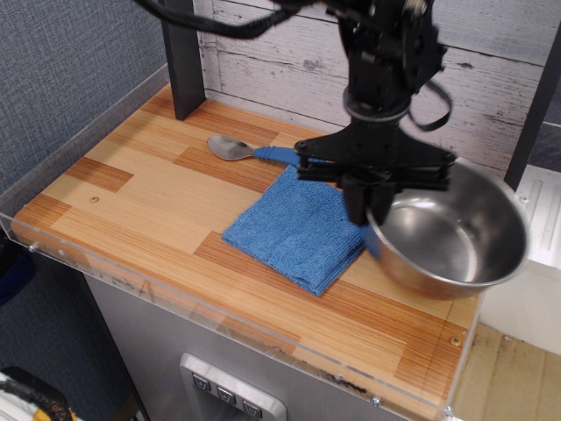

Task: Move the utensil at the edge of the table.

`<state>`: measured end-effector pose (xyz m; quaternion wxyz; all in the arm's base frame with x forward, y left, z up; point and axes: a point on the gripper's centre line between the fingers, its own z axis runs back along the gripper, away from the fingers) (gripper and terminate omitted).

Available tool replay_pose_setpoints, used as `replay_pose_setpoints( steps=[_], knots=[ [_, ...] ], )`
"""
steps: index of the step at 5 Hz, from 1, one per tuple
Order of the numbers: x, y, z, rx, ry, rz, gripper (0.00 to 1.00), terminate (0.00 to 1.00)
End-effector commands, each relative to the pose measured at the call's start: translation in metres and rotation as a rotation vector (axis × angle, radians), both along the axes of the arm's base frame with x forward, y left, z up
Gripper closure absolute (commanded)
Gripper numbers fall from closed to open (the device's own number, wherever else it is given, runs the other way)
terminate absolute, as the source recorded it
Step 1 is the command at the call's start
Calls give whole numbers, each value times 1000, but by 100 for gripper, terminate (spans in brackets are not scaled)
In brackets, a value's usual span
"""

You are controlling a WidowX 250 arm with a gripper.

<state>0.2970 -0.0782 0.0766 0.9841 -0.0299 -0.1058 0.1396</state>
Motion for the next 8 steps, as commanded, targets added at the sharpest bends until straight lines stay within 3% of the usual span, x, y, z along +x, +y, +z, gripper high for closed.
replay_pose_setpoints(
  steps=[1, 3, 7, 8],
  knots=[
    [-22, 42, 56, -24, -136, 159, 100, 0],
    [-56, 92, 59, -44, -148, 387, 100, 0],
    [-47, 181, 47, -19, -136, 696, 100, 0],
    [-59, 205, 40, 1, -120, 801, 100, 0]
  ],
)
